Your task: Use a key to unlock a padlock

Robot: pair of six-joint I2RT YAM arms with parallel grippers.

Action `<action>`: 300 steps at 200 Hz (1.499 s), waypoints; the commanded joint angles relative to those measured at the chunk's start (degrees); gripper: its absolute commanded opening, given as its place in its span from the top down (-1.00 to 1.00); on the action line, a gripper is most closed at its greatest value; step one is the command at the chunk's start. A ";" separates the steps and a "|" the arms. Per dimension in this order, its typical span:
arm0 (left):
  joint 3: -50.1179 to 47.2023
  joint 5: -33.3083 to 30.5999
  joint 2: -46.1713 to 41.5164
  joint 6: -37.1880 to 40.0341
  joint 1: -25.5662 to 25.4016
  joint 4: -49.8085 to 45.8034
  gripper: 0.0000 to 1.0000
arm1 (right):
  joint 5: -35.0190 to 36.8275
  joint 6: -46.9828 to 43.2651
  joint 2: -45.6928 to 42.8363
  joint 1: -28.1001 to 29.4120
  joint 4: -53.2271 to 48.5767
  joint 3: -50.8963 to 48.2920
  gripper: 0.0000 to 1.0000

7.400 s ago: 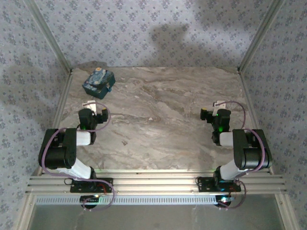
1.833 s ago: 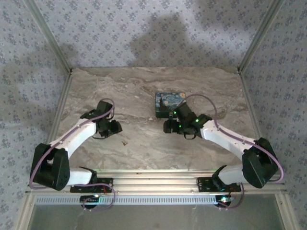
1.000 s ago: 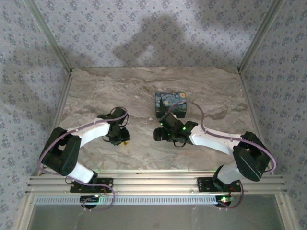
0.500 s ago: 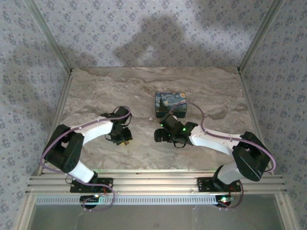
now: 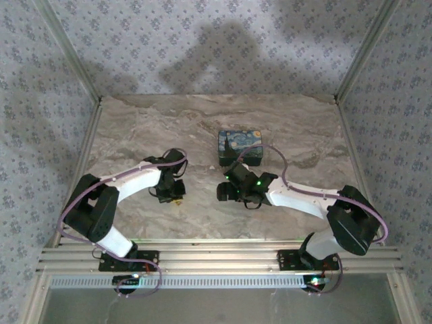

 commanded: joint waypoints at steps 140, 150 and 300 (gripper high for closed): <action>1.37 1.37 2.78 -1.19 -3.64 -1.45 0.30 | 1.70 5.80 5.23 6.16 -0.83 1.27 -0.72; 2.15 1.46 3.65 -1.10 -4.06 -2.04 0.34 | 0.48 6.06 5.91 6.64 -0.23 1.75 -0.72; 23.93 -5.81 5.31 32.37 -19.48 -7.33 1.00 | 5.42 15.08 -29.81 -5.18 -0.57 -19.87 -0.50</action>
